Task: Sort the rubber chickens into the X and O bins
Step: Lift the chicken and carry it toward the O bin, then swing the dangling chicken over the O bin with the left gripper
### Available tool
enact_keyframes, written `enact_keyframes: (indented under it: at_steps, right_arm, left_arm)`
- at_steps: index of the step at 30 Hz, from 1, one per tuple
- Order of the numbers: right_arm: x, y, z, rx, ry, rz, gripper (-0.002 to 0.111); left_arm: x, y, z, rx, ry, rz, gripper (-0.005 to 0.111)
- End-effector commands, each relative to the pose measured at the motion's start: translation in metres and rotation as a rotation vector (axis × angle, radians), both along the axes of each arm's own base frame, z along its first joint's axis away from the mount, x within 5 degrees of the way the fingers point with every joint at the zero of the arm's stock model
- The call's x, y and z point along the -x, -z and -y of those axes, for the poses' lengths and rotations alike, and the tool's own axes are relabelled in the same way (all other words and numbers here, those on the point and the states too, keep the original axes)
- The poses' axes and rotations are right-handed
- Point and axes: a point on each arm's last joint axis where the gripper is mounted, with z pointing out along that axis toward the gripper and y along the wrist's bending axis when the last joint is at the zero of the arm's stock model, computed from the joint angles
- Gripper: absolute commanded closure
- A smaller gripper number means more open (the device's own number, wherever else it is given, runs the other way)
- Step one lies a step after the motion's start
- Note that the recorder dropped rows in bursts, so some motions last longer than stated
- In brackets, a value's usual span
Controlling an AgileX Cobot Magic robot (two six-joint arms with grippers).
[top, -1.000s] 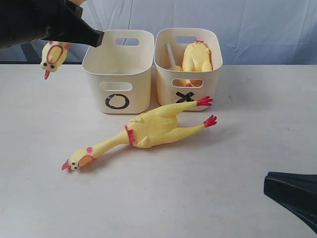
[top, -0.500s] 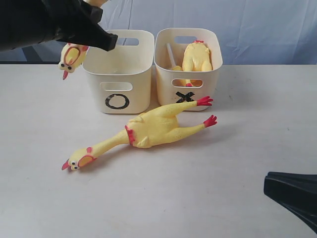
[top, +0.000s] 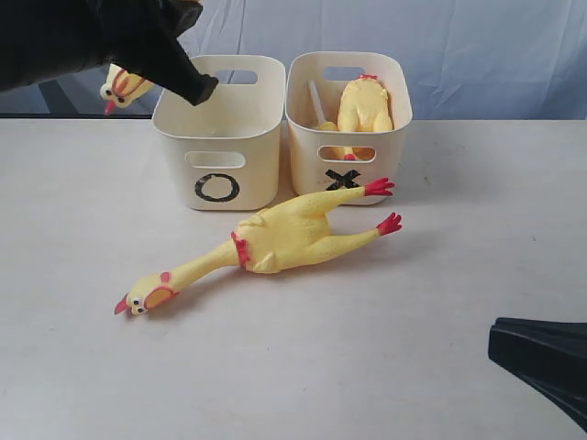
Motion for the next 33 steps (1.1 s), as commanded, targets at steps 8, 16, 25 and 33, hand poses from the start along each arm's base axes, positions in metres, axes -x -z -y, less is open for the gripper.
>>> enact_keyframes:
  at_steps: [8,16,25,33]
  right_arm:
    - [0.000,0.000,0.001,-0.007,0.011,0.005,0.109]
    - [0.000,0.000,0.001,-0.007,0.011,0.005,0.109]
    - [-0.001,0.000,0.001,-0.006,0.015,0.009,0.109]
    - [-0.001,0.000,0.001,-0.006,0.015,0.009,0.109]
  left_arm:
    - [-0.005,0.006,-0.018,0.397,-0.078,-0.301,0.107]
    - [0.000,0.018,-0.029,0.190,-0.158,-0.493,0.107]
    - [-0.015,-0.009,-0.037,0.183,-0.218,-0.526,0.107]
    - [-0.050,0.009,-0.040,0.078,-0.299,-0.697,0.107]
